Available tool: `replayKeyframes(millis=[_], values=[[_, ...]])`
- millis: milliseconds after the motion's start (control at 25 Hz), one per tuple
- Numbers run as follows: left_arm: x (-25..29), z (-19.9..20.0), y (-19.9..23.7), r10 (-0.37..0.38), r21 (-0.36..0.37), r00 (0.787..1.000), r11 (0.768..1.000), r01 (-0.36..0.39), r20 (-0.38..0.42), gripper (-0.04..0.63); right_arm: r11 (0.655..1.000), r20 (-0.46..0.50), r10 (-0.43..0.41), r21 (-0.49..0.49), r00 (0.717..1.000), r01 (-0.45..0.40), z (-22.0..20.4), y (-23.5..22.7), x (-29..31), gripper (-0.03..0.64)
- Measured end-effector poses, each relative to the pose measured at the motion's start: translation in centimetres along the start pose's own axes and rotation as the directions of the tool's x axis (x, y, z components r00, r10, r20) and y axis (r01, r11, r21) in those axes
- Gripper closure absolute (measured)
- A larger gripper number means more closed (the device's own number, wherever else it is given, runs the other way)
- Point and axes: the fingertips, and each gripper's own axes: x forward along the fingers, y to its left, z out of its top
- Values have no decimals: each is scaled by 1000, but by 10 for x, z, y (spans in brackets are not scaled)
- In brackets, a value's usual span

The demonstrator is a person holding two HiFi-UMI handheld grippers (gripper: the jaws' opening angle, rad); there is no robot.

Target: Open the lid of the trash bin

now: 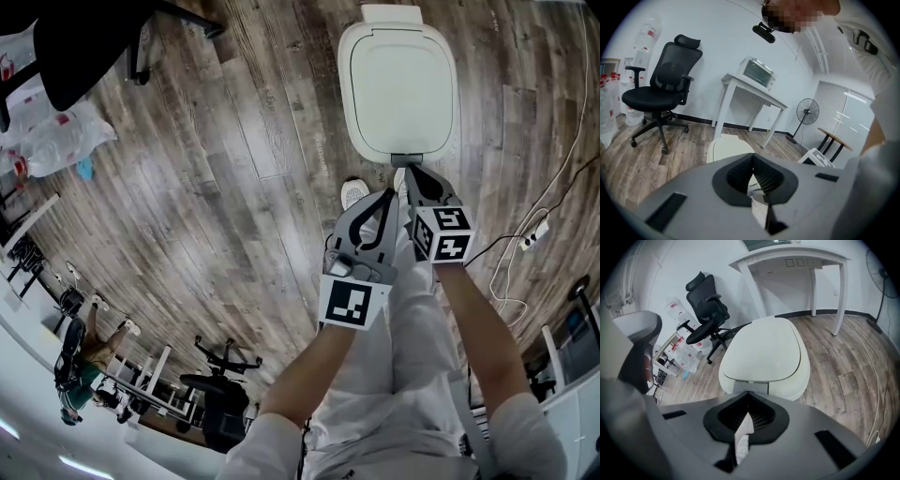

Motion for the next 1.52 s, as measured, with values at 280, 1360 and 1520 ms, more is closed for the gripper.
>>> replayKeyframes(millis=[280, 1360, 1520], values=[[-2, 0, 4, 0, 2, 1000, 1000, 0, 3, 594, 1000, -8, -13, 18, 1000, 13, -1, 1, 2, 601], [-5, 23, -1, 1, 32, 1000, 999, -2, 30, 594, 997, 111, 23, 64, 993, -31, 21, 8, -34, 601], [-19, 60, -15, -11, 61, 998, 998, 7, 64, 594, 999, 169, 26, 27, 985, -31, 46, 19, -82, 601]])
